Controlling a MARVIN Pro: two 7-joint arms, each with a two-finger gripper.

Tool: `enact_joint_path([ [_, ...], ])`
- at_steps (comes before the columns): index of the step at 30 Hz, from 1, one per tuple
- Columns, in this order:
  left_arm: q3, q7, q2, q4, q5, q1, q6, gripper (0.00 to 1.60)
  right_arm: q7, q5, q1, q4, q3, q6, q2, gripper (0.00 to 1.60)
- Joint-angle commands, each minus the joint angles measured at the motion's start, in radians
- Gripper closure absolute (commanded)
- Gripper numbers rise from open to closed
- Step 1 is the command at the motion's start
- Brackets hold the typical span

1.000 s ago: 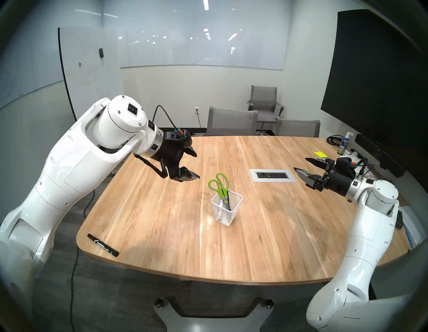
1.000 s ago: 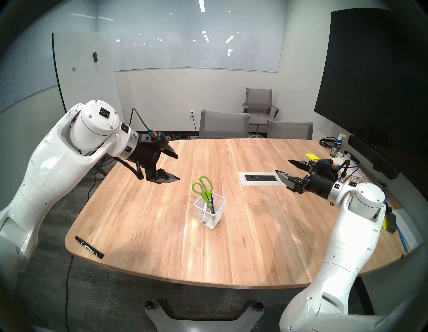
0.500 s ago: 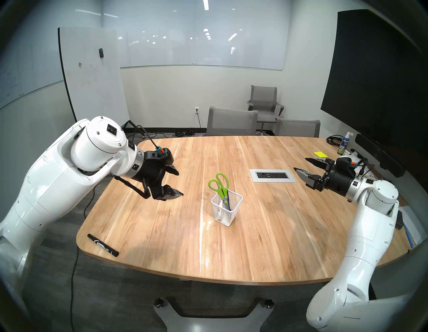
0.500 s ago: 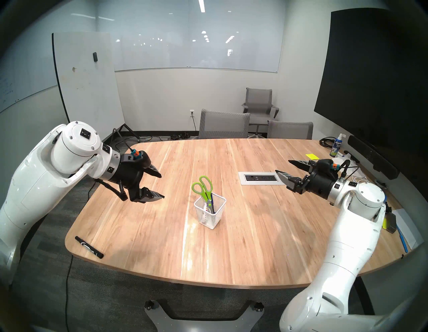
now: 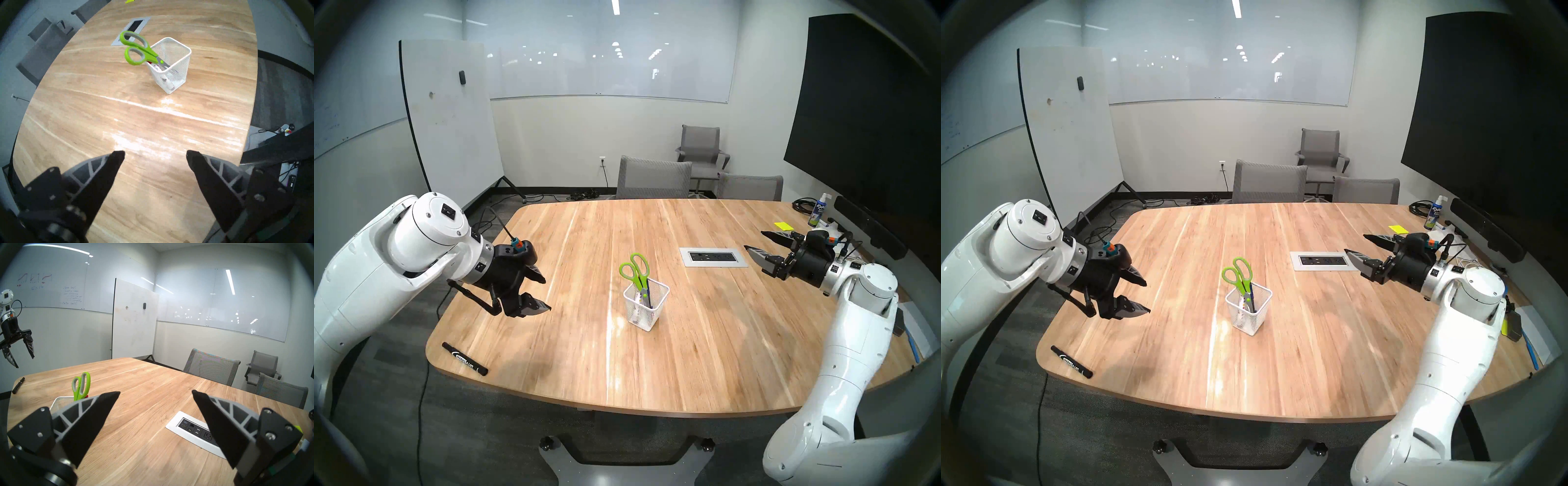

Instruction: Place the pen, the marker, and the scissors into the pen holder

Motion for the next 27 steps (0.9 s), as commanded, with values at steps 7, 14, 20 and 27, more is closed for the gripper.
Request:
enact_joint_path([
  [7, -0.082, -0.052, 0.188, -0.037, -0.074, 0.202, -0.026, 0.36, 0.001, 0.006, 0.013, -0.012, -0.002, -0.001, 0.000, 0.00],
  [14, -0.105, -0.060, 0.235, -0.049, -0.086, 0.284, -0.083, 0.39, 0.001, 0.007, 0.013, -0.012, -0.002, -0.001, 0.000, 0.00],
  [20, -0.127, -0.078, 0.259, -0.039, -0.064, 0.349, -0.143, 0.40, 0.001, 0.007, 0.014, -0.012, -0.002, 0.000, 0.000, 0.00],
  [27, -0.137, -0.094, 0.277, -0.004, 0.012, 0.412, -0.217, 0.41, 0.001, 0.007, 0.014, -0.012, -0.002, -0.001, 0.000, 0.00],
])
